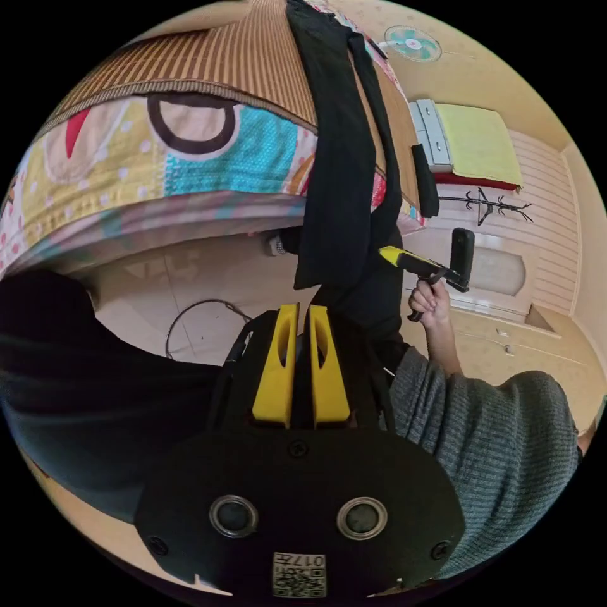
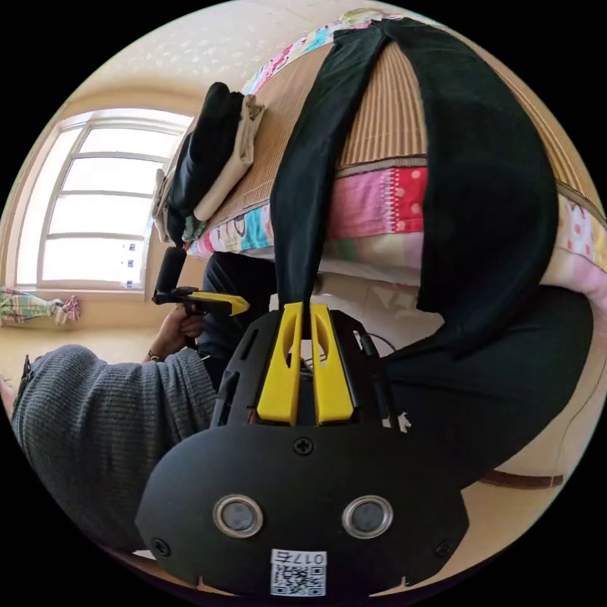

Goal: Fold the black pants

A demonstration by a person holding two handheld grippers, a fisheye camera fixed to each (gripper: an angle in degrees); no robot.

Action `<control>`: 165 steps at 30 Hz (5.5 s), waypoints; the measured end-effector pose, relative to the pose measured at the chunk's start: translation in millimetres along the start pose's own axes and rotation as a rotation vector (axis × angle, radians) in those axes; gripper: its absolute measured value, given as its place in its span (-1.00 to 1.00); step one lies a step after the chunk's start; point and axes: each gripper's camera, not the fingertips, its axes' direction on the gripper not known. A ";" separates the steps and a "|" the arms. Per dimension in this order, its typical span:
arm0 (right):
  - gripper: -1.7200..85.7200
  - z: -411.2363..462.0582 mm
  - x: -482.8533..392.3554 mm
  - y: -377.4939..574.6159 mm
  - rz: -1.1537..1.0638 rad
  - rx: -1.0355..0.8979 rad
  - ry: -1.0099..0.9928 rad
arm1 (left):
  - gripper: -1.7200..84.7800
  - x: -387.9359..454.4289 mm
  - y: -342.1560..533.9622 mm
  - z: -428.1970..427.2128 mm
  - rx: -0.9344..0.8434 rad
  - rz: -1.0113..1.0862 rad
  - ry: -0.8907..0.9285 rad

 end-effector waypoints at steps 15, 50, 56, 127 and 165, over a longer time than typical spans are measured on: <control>-0.84 -64.0 62.9 3.9 0.236 0.141 0.240 | -0.81 9.7 -18.3 -43.5 0.178 0.081 0.017; -0.83 -80.2 -29.1 -80.9 0.003 0.009 0.161 | -0.97 88.6 -98.3 47.8 0.126 0.229 -0.017; -0.70 -124.1 -31.1 -245.2 0.032 0.287 0.191 | -0.98 75.8 -104.3 59.2 0.084 0.228 0.075; -0.95 -14.1 -81.7 -28.8 -0.103 0.353 -0.436 | -0.98 -49.4 -65.6 -74.5 0.250 0.290 0.615; -0.84 38.2 -65.9 -80.6 0.029 0.204 0.014 | -0.78 19.1 -77.5 -8.5 0.403 0.172 -0.072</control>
